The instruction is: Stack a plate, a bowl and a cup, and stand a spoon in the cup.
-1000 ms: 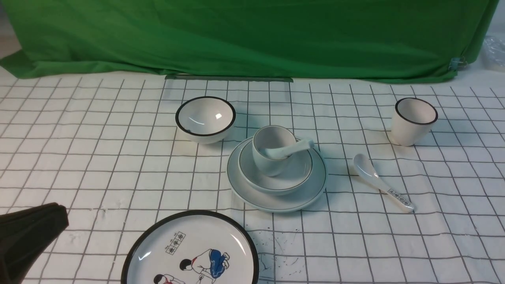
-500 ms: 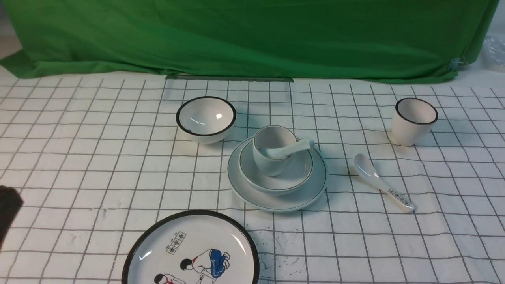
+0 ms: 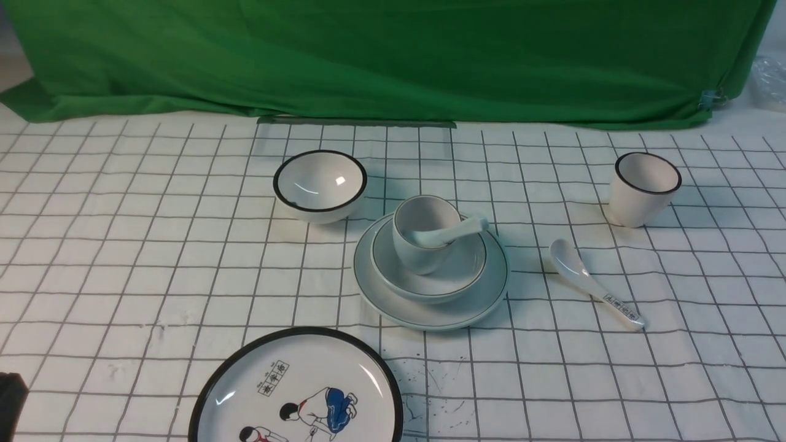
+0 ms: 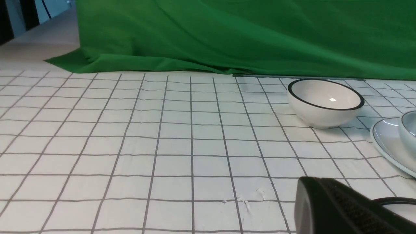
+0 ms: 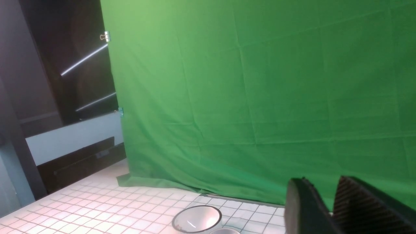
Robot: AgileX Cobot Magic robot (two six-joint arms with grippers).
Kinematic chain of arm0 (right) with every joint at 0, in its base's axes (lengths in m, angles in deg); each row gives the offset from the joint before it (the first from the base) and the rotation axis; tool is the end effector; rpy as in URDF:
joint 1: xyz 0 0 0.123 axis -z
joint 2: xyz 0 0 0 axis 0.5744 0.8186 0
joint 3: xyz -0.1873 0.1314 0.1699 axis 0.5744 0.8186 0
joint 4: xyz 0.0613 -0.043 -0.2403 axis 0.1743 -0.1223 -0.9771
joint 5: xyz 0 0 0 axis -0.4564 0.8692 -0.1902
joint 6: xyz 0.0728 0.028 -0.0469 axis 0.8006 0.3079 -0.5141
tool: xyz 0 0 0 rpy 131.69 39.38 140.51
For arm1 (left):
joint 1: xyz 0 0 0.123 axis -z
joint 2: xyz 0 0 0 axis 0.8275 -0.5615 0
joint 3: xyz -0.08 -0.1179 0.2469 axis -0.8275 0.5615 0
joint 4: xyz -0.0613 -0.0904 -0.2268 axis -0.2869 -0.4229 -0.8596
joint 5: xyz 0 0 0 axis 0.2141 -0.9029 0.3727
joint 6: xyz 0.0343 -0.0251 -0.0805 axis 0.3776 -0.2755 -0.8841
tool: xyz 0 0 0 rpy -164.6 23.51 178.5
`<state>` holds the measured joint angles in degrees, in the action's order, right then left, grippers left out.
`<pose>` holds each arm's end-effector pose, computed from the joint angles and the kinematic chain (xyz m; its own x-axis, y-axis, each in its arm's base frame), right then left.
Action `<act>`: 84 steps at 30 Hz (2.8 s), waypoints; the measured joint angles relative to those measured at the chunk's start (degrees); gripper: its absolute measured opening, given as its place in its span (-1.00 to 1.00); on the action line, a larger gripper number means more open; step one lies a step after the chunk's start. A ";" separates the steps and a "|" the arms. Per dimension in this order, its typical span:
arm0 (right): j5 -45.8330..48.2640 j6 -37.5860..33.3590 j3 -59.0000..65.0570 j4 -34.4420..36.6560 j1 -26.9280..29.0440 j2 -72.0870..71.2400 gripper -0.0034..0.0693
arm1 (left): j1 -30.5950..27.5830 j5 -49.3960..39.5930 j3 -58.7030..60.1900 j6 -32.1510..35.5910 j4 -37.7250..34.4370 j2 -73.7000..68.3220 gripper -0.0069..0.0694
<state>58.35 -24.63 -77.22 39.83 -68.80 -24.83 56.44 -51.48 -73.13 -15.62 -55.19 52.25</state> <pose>0.0238 0.0117 0.3344 0.2075 0.2872 -0.9351 -0.5550 0.8218 0.1293 0.0560 -0.0033 0.1928 -0.1216 -0.0389 -0.9918 0.0349 0.9984 -0.0434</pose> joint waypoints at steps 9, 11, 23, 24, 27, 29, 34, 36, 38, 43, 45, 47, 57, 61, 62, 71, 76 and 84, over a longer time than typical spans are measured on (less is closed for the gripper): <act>0.00 0.00 0.00 0.00 0.00 0.00 -0.31 | 0.00 -0.07 0.00 0.32 0.00 0.00 -0.82; 0.00 0.00 0.00 0.00 0.00 0.00 -0.30 | 0.00 -0.07 0.00 0.32 0.00 0.00 -0.82; 0.00 -1.64 0.05 1.10 0.00 0.00 -0.26 | 0.00 -0.07 0.00 0.53 0.00 0.00 -0.82; 0.00 -2.84 0.05 2.11 0.00 0.00 -0.26 | 0.00 -0.07 0.00 0.53 0.00 0.00 -0.82; -0.20 -11.57 0.32 9.11 0.00 0.00 -0.26 | 0.00 -0.11 0.00 0.53 0.00 0.00 -0.82; -0.35 -21.36 0.60 16.66 0.00 0.00 -0.26 | 0.00 -0.11 0.00 0.53 0.00 0.00 -0.82; -0.38 -27.12 0.78 21.12 0.00 0.00 -0.26 | 0.00 -0.11 0.00 0.53 0.00 0.00 -0.82; -0.31 -27.71 0.78 21.48 0.00 0.00 -0.26 | 0.00 -0.14 0.00 0.53 0.00 0.00 -0.82; -0.31 -28.52 1.61 21.48 1.87 -0.73 -0.26 | 0.00 -0.18 0.00 0.53 0.00 0.00 -0.81; -0.41 -30.07 7.38 21.48 14.93 -1.68 -0.26 | 0.00 -0.18 0.00 0.53 0.00 0.00 -0.81; -0.41 -31.90 11.91 21.48 21.04 -1.88 -0.26 | 0.00 -0.18 0.00 0.53 0.00 0.00 -0.81; -0.54 -33.82 17.47 21.48 26.00 -2.58 -0.26 | 0.00 -0.25 0.00 0.53 0.00 0.00 -0.81; 8.21 -35.61 23.86 21.48 32.80 -3.85 -0.26 | 0.00 -0.26 0.00 0.53 0.00 0.05 -0.81; 8.21 -35.66 23.86 21.48 32.94 -3.85 -0.26 | 0.00 -0.26 0.00 0.53 0.00 0.05 -0.81; 8.21 -35.66 23.86 21.48 32.94 -3.85 -0.26 | 0.00 -0.26 0.00 0.53 0.00 0.05 -0.81; 8.21 -35.72 23.86 21.48 32.94 -3.90 -0.26 | 0.00 -0.26 0.00 0.58 0.00 0.05 -0.81; 8.21 -35.72 23.86 21.48 32.94 -3.90 -0.26 | 0.00 -0.26 0.00 0.58 0.00 0.05 -0.81; 8.21 -35.72 23.86 21.48 32.94 -3.90 -0.26 | 0.00 -0.26 0.00 0.58 0.00 0.05 -0.81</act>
<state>66.56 -60.35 -53.36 61.31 -35.86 -28.73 56.44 -51.74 -73.13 -15.04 -55.19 52.30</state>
